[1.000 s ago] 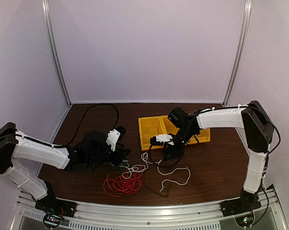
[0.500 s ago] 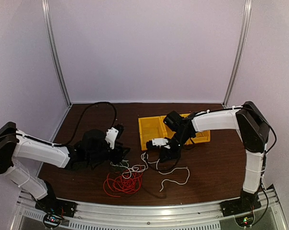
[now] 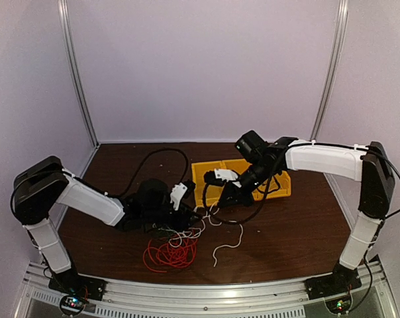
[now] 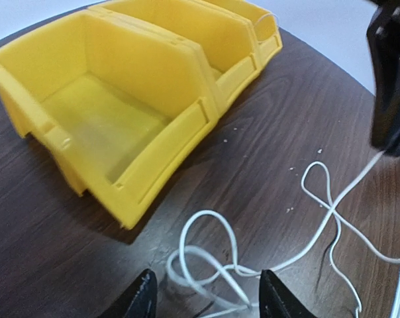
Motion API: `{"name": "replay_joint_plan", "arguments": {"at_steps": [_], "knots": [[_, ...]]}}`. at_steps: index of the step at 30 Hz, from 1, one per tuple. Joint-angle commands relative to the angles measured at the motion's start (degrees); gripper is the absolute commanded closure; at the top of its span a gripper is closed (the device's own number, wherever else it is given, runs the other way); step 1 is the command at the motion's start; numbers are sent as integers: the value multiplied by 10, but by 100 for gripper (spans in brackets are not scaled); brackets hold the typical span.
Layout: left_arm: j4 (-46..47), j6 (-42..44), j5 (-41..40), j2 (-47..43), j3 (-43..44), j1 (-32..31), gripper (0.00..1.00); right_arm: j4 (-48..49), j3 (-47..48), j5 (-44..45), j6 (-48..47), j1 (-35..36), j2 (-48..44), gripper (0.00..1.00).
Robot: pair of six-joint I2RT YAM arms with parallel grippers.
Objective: Untangle the cables
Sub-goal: Pick up one of the twisted cables from the tangled cable pile.
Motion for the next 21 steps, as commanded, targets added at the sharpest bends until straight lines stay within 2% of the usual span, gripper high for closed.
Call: {"name": "replay_joint_plan", "arguments": {"at_steps": [1, 3, 7, 10, 15, 21], "knots": [[63, 16, 104, 73, 75, 3, 47, -18, 26, -27, 19, 3, -34, 100], [67, 16, 119, 103, 98, 3, 49, -25, 33, -28, 20, 3, -38, 100], [98, 7, 115, 129, 105, 3, 71, -59, 62, -30, 15, 4, -48, 100], [128, 1, 117, 131, 92, 3, 79, -71, 81, -29, 17, 2, -66, 100], [158, -12, 133, 146, 85, 3, 85, -91, 148, -38, 29, -18, -87, 100], [173, -23, 141, 161, 86, 3, 93, -133, 282, -78, 45, -53, -81, 100]]}}
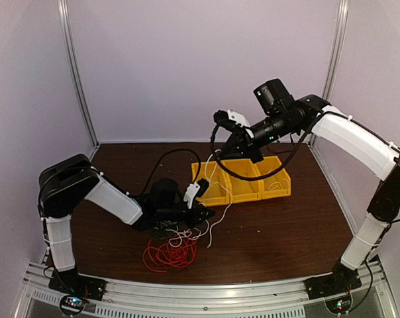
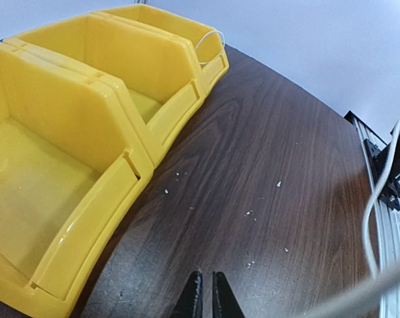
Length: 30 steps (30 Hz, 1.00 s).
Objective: Untangle the cables
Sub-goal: Pick up one of the twisted cables from the tangled cable pile, then untie one of the twisted cables from the tangled cable pile.
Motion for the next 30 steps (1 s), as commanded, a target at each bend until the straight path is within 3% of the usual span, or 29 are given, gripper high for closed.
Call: {"name": "replay_joint_plan", "arguments": {"at_steps": [1, 6, 13, 23, 30], "knots": [[40, -10, 17, 16, -4, 3, 94, -40, 92, -36, 15, -28, -19, 100], [38, -9, 19, 16, -9, 3, 100, -40, 166, -85, 35, -80, -18, 100], [38, -14, 27, 22, -10, 3, 100, -41, 272, -118, 55, -142, -8, 100], [-24, -2, 14, 29, 15, 3, 100, -16, 329, -217, 119, -247, -27, 100], [-61, -2, -1, 37, 31, 4, 79, -9, 328, -237, 132, -291, -45, 100]]}}
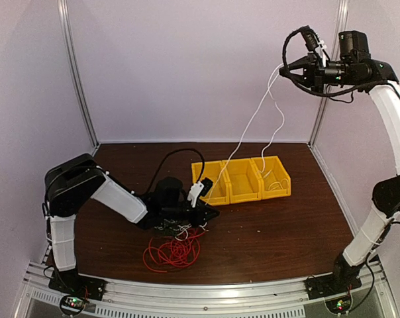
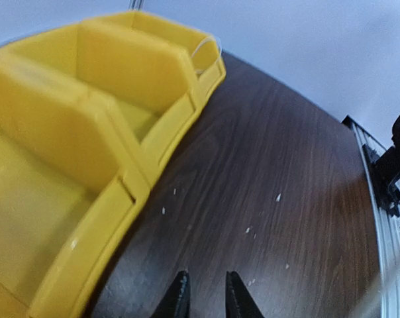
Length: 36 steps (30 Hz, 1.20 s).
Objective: Untangle the cables
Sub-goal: Untie one of the twisted cables from the tangled cable pile.
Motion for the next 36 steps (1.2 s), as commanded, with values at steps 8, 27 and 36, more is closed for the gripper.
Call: {"name": "replay_joint_plan", "arguments": {"at_steps": [8, 27, 36], "knots": [[-109, 22, -8, 14, -6, 4, 84, 80, 31, -60, 43, -59, -51, 100], [-149, 39, -38, -10, -12, 4, 63, 137, 64, -136, 110, -238, -56, 100], [-120, 65, -14, -84, -36, 3, 62, 248, -51, -77, 174, -238, -80, 100]]}}
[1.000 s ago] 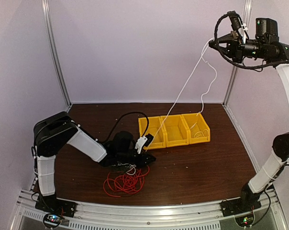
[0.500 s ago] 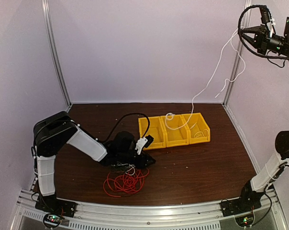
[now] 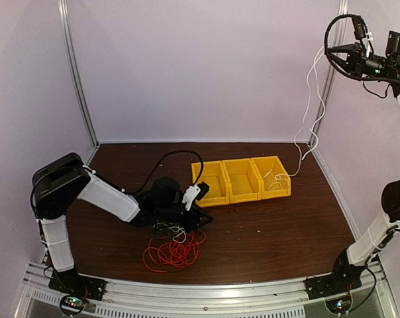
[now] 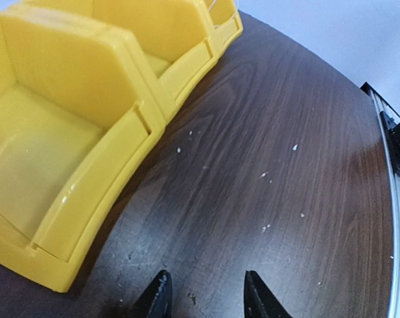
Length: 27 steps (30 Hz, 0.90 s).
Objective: Untangle the cables
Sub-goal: Untie one of the twisted cables from the tangled cable pile.
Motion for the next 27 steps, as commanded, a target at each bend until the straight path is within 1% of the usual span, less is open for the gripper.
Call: {"name": "replay_joint_plan", "arguments": {"at_steps": [1, 3, 7, 11, 14, 17, 23, 27], "knots": [[27, 25, 19, -50, -2, 3, 61, 92, -54, 36, 58, -3, -18, 100], [25, 26, 24, -64, 0, 3, 59, 114, -75, 43, 73, -3, -18, 100], [-4, 18, 23, -91, 21, 3, 55, 216, -147, 50, 154, -2, -26, 100], [-16, 11, 8, -127, 30, 4, 53, 257, -193, 55, 190, 1, -23, 100], [-29, 17, -16, -147, 31, 4, 53, 256, -204, 78, 182, 4, -18, 100], [-42, 25, -34, -162, 30, 3, 53, 259, -217, 105, 152, 5, -26, 100], [-48, 24, -61, -165, 18, 4, 53, 252, -224, 123, 135, 6, -35, 100], [-58, 20, -70, -160, 21, 3, 54, 255, -272, 135, 123, 6, -42, 100]]}}
